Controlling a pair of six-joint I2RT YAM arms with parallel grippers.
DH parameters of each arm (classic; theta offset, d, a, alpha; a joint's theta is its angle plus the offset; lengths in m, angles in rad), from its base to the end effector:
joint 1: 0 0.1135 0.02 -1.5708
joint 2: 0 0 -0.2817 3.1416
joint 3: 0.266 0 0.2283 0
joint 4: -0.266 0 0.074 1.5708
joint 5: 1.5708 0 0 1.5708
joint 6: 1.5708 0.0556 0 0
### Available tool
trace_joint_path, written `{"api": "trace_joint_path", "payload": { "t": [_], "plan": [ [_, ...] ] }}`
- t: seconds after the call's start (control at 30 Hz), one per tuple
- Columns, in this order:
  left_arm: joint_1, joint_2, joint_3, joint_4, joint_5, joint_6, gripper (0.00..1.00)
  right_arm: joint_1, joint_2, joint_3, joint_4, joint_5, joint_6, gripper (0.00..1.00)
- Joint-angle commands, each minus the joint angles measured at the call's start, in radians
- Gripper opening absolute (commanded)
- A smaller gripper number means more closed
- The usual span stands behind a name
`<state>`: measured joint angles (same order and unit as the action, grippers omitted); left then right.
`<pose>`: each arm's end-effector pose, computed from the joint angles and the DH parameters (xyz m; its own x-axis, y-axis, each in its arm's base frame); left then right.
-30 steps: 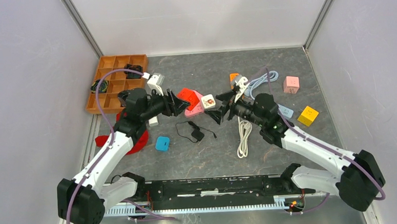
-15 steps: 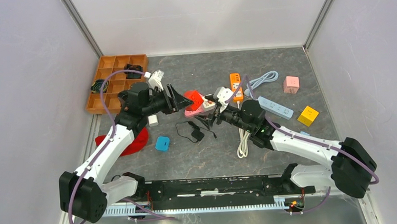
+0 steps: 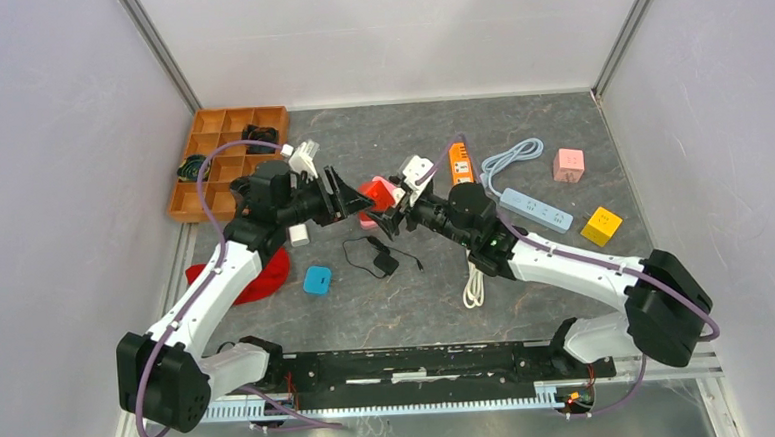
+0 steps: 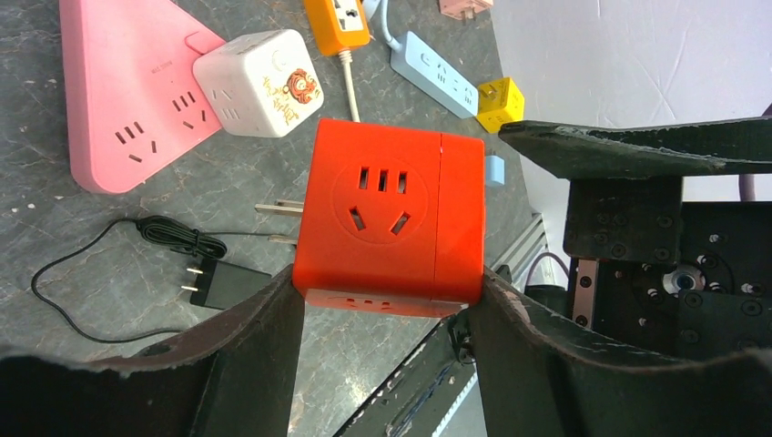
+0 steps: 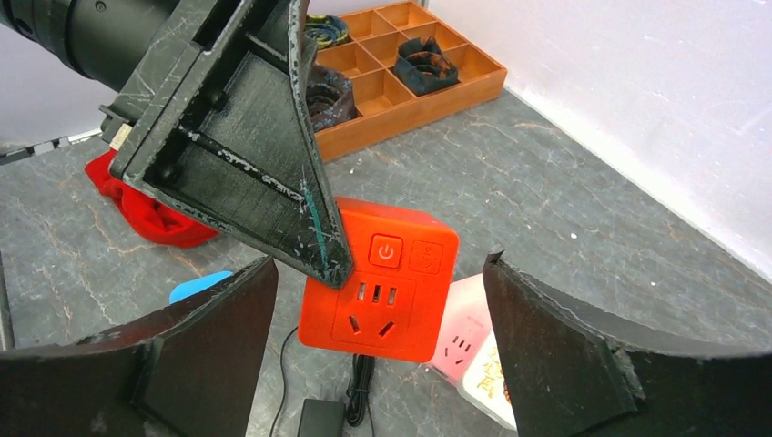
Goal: Insert the plug
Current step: Pick up the plug from the center of the board.
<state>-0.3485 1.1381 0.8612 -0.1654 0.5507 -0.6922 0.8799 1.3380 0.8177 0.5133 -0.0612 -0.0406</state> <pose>0.2155 -0.1093 0.3148 -0.7791 -0.2956 -0.5528 0.3095 0.5855 -0.7492 0.1920 0.2376 0.3293 0.0283 -0.0293 -0.9992 -0.8077 0.5882 -0.0402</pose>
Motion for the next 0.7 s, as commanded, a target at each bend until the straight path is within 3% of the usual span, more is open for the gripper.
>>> {"api": "trace_joint_path", "payload": {
  "t": [0.0,0.2,0.37,0.43,0.53,0.67],
  "plan": [
    [-0.009,-0.024,0.027,0.033,0.055,-0.014,0.20,0.007,0.040,0.037,-0.022,-0.013,0.001,0.90],
    [-0.009,-0.024,0.036,0.032,0.054,-0.006,0.20,0.008,0.060,0.039,-0.065,-0.004,-0.008,0.90],
    [-0.009,-0.016,0.034,0.022,0.059,-0.004,0.20,0.008,0.040,0.006,-0.026,0.055,0.024,0.64],
    [-0.009,-0.011,0.036,0.001,0.043,0.008,0.21,0.008,0.033,-0.006,-0.008,0.049,0.039,0.69],
    [-0.009,-0.011,0.034,-0.008,0.039,0.013,0.21,0.008,0.037,-0.006,-0.003,0.034,0.078,0.87],
    [-0.007,-0.011,0.030,-0.010,0.038,0.013,0.22,0.008,0.038,-0.010,0.009,0.049,0.102,0.84]
  ]
}}
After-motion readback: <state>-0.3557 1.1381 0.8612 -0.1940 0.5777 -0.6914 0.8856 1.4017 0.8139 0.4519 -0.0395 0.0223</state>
